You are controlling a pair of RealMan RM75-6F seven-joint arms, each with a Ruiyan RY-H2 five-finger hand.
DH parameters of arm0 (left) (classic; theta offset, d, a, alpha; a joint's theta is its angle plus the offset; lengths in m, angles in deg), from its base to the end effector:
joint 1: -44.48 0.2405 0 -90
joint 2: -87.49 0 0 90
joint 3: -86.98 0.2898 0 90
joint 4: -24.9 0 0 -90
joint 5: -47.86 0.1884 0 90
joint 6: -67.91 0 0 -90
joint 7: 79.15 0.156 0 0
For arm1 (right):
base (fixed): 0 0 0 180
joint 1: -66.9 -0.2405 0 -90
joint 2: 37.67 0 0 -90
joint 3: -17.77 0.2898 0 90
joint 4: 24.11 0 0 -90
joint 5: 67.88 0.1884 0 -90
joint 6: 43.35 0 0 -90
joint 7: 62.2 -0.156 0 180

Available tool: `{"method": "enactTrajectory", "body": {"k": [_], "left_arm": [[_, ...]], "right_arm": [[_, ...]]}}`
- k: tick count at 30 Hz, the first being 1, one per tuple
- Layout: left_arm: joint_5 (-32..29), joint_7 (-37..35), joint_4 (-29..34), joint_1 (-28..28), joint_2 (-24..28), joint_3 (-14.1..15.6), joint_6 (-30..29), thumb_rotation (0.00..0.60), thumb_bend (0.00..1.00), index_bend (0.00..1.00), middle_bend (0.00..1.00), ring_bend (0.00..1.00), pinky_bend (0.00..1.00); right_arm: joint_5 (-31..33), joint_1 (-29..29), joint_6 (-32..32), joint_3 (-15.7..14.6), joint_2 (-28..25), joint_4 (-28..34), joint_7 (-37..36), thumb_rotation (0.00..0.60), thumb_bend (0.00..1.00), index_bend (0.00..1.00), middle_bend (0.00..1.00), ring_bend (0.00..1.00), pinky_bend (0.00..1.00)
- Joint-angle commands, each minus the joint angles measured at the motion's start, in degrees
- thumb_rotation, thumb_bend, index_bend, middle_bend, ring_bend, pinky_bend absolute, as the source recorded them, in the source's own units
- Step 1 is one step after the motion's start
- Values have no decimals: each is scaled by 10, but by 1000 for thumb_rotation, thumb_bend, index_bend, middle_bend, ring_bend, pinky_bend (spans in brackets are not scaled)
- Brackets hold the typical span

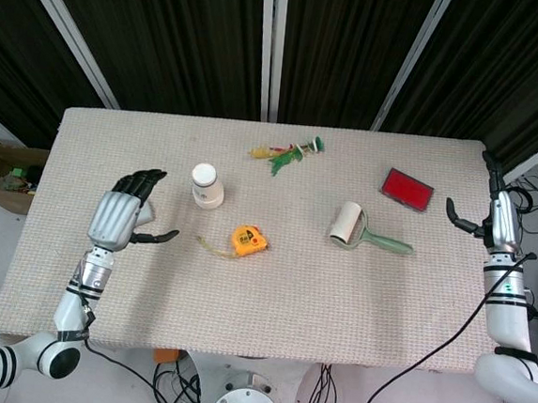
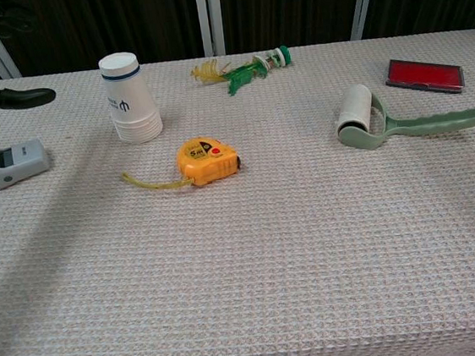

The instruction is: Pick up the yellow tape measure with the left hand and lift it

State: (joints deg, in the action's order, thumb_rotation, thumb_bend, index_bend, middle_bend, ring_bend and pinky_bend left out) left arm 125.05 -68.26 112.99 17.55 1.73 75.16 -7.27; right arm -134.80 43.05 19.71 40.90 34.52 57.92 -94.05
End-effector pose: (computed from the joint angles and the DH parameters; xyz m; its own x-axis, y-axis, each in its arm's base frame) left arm -0.2206 0.3257 0.0734 0.2467 -0.0274 0.9687 0.9390 -0.2404 -0.2459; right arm -0.2935 -0.3654 0.1865 -0.3039 0.0776 0.9495 -0.9527 -0.0244 -0.3029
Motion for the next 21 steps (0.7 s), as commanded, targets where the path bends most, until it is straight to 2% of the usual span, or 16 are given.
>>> {"method": "enactTrajectory", "body": {"k": [1, 7, 13, 21], "left_arm": [[-2, 0, 0, 1, 1, 1, 1, 304, 44, 132, 131, 145, 219], [1, -6, 1, 3, 1, 3, -4, 301, 44, 133, 132, 145, 219], [30, 8, 13, 0, -10, 22, -7, 304, 44, 132, 136, 145, 219], [55, 47, 11, -26, -69, 50, 30, 303, 44, 132, 153, 145, 219]], "right_arm": [[4, -4, -7, -2, 6, -14, -5, 600, 348, 0, 0, 0, 0], [0, -7, -7, -2, 7, -18, -9, 600, 348, 0, 0, 0, 0], [-2, -5, 1, -4, 3, -12, -5, 600, 350, 0, 0, 0, 0], [-1, 5, 11, -6, -7, -3, -7, 600, 350, 0, 0, 0, 0]]}}
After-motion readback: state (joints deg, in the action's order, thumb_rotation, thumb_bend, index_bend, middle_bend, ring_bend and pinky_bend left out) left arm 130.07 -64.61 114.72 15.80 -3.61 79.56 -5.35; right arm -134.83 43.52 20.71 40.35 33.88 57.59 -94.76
